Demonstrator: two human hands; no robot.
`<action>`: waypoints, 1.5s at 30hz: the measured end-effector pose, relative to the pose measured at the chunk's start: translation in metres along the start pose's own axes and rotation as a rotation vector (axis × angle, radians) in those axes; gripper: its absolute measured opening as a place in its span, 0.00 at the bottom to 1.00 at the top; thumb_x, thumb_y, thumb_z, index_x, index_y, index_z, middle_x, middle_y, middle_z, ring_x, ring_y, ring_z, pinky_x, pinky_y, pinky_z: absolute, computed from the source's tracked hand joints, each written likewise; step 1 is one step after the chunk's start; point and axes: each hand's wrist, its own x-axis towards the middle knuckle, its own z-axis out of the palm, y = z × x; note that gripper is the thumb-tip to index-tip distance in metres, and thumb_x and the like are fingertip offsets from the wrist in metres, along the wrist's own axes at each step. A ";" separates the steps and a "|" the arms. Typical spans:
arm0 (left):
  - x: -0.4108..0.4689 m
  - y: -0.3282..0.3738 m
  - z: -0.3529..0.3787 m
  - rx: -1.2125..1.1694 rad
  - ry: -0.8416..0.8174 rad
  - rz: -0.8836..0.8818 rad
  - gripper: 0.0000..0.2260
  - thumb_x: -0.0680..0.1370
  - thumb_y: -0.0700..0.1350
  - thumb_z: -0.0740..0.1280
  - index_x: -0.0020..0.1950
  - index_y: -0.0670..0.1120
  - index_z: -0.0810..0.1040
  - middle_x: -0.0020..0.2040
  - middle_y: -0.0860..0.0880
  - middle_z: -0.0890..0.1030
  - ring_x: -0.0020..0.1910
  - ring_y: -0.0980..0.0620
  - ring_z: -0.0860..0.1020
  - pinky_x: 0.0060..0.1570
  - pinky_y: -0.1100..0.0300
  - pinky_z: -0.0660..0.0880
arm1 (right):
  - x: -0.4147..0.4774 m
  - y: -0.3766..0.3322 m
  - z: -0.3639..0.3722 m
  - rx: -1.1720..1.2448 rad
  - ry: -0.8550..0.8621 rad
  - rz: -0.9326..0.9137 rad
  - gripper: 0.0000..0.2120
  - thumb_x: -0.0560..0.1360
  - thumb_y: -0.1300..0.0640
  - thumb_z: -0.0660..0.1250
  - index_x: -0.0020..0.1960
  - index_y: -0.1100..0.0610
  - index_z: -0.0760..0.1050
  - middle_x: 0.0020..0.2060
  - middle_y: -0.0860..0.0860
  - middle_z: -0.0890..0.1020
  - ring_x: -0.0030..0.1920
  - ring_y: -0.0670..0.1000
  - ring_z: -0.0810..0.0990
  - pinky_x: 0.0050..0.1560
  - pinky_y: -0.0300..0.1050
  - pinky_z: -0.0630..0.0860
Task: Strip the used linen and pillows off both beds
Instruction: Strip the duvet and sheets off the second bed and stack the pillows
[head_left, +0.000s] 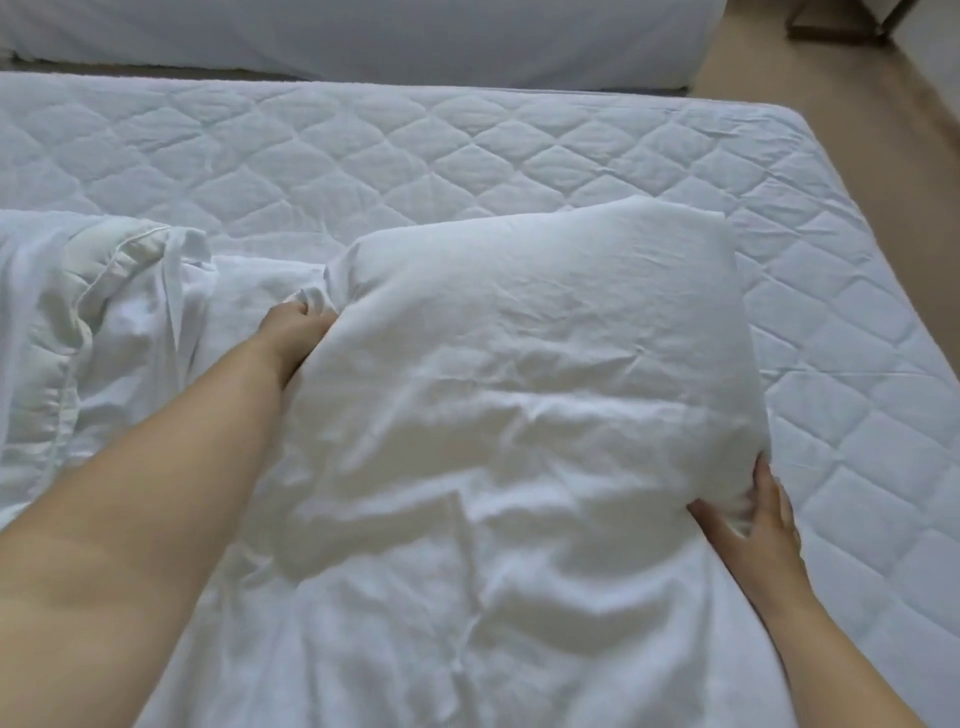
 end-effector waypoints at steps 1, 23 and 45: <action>-0.005 0.001 -0.002 -0.004 -0.015 0.032 0.07 0.74 0.46 0.66 0.49 0.44 0.75 0.47 0.44 0.79 0.46 0.54 0.80 0.39 0.66 0.72 | -0.001 0.000 -0.001 0.004 -0.004 -0.003 0.59 0.47 0.27 0.54 0.75 0.45 0.46 0.75 0.52 0.52 0.74 0.58 0.55 0.70 0.60 0.56; -0.135 -0.045 0.048 0.556 0.116 0.272 0.36 0.69 0.60 0.52 0.75 0.47 0.55 0.77 0.44 0.52 0.76 0.47 0.51 0.71 0.55 0.45 | -0.016 0.028 -0.043 0.338 -0.188 0.098 0.32 0.76 0.50 0.63 0.75 0.54 0.53 0.73 0.54 0.61 0.72 0.54 0.60 0.70 0.48 0.57; -0.276 0.022 0.053 -0.037 -0.353 0.287 0.40 0.67 0.65 0.67 0.75 0.55 0.56 0.71 0.56 0.65 0.69 0.56 0.65 0.65 0.65 0.60 | -0.151 -0.058 -0.056 0.774 -0.396 -0.219 0.08 0.77 0.60 0.62 0.47 0.59 0.80 0.39 0.50 0.85 0.41 0.47 0.84 0.38 0.35 0.79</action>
